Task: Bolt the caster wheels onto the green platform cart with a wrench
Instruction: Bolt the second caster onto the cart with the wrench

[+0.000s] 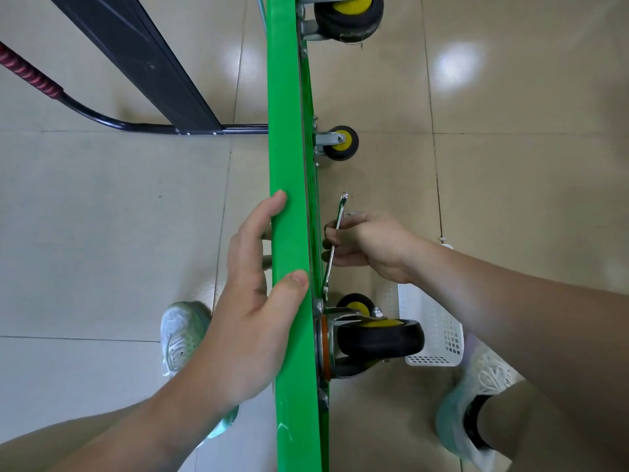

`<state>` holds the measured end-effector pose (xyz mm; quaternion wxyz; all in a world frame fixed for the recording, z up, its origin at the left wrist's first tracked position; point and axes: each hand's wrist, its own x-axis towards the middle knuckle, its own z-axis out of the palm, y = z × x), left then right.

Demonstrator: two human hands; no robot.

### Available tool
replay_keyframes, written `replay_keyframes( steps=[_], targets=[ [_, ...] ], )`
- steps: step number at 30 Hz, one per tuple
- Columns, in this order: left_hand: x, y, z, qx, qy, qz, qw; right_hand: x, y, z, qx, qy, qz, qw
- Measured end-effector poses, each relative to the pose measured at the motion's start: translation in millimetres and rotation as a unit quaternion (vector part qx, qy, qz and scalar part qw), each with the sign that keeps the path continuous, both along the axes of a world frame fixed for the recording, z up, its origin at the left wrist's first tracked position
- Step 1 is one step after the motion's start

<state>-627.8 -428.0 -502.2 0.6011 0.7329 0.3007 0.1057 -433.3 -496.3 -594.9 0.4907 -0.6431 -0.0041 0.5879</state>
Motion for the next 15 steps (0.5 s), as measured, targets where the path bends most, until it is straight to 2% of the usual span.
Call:
replay_keyframes(
  steps=[2, 5, 15],
  targets=[
    [1, 0, 0, -0.005, -0.001, 0.000, 1.000, 5, 1, 10, 0.006, -0.043, -0.001, 0.999],
    [1, 0, 0, -0.010, -0.001, -0.001, 1.000, 11, 0, 34, 0.070, -0.093, -0.013, 0.993],
    [4, -3, 3, -0.023, 0.001, 0.021, 1.000, -16, -32, 98, 0.206, -0.185, 0.015, 0.961]
  ],
)
